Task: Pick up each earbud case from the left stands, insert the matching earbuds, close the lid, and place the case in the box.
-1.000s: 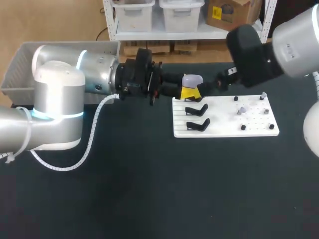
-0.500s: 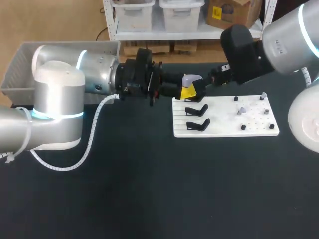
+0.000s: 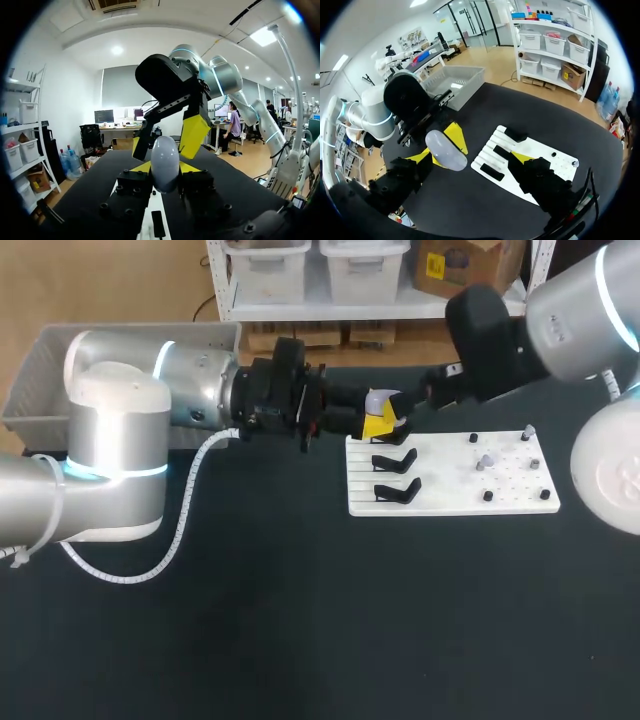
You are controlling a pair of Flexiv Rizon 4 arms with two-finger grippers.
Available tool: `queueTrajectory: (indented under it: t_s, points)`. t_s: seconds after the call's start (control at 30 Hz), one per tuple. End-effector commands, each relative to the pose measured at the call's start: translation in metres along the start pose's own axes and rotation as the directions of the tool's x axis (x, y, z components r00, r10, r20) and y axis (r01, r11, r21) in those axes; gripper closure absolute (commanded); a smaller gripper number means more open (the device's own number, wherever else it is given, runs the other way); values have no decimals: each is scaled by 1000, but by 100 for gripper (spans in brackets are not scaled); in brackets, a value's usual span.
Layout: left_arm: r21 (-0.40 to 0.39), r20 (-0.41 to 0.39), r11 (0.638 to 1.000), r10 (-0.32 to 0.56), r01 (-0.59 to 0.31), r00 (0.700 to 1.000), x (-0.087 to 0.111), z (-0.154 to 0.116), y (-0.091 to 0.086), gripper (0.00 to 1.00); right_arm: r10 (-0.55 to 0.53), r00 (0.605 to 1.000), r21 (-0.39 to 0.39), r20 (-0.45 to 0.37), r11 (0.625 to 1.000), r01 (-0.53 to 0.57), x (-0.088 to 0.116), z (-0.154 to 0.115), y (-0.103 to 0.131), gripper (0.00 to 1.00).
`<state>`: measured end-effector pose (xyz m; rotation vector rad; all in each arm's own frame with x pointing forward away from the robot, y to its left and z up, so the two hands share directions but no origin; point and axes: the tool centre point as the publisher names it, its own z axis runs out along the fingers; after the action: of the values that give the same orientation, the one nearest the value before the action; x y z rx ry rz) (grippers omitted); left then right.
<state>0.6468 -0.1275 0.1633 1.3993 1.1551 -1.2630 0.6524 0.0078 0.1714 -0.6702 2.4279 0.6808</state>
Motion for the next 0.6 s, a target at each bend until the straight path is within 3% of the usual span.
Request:
queueTrajectory:
  t_s: [0.03, 0.37, 0.6]
  points:
    - [-4, 2, 1000, 2, -2, 1000, 1, 0, -1, 100, 0, 1000, 6, 10, 1000, 0, -2, -2, -2, 0]
    - [-4, 2, 1000, 2, -2, 1000, 1, 0, -1, 100, -33, 993, 67, 116, 997, 25, -18, -35, -7, 0]
    - [-4, 2, 1000, 2, -2, 1000, 1, 0, -1, 100, -136, 989, 268, 59, 956, 116, -16, -72, -21, 0]
